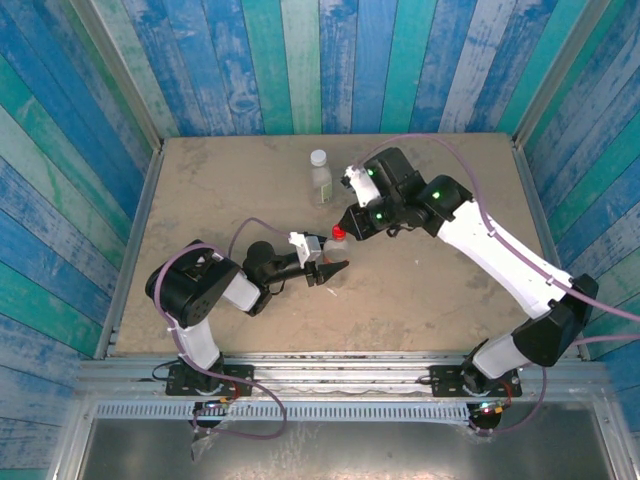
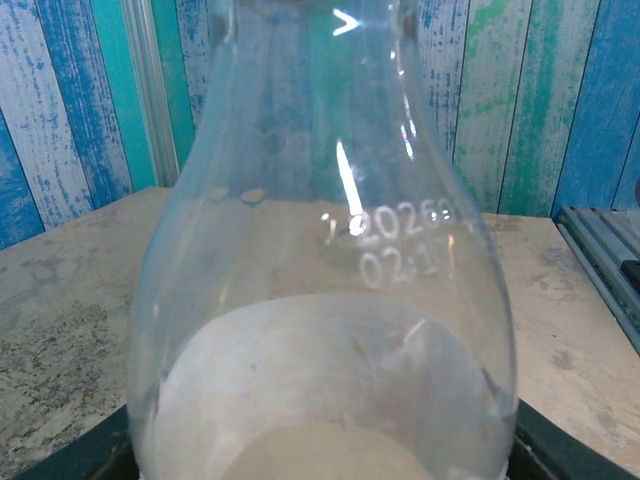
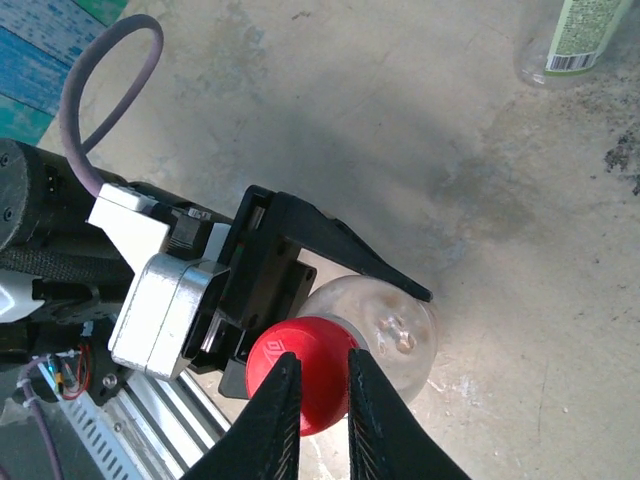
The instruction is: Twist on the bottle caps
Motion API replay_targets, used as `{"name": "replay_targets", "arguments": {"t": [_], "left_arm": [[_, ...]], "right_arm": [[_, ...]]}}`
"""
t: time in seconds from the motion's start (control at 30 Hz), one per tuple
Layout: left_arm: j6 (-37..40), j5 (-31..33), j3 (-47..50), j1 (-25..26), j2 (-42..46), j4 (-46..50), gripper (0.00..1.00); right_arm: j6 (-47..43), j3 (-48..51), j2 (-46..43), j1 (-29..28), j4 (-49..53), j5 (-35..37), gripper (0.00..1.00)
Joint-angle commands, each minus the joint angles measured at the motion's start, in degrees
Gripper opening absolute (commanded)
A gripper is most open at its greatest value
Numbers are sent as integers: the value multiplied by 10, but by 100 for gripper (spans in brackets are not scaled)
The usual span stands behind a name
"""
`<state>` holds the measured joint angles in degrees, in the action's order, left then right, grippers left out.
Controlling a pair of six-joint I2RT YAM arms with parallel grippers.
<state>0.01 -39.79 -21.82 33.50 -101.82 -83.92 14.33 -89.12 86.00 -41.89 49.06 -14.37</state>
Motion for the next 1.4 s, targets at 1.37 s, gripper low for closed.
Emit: {"name": "replay_targets", "arguments": {"t": [1.37], "left_arm": [[-9,-6,-1,0,-10,43,62]], "right_arm": [[-14,35,-13,20,-16,-2,22]]}}
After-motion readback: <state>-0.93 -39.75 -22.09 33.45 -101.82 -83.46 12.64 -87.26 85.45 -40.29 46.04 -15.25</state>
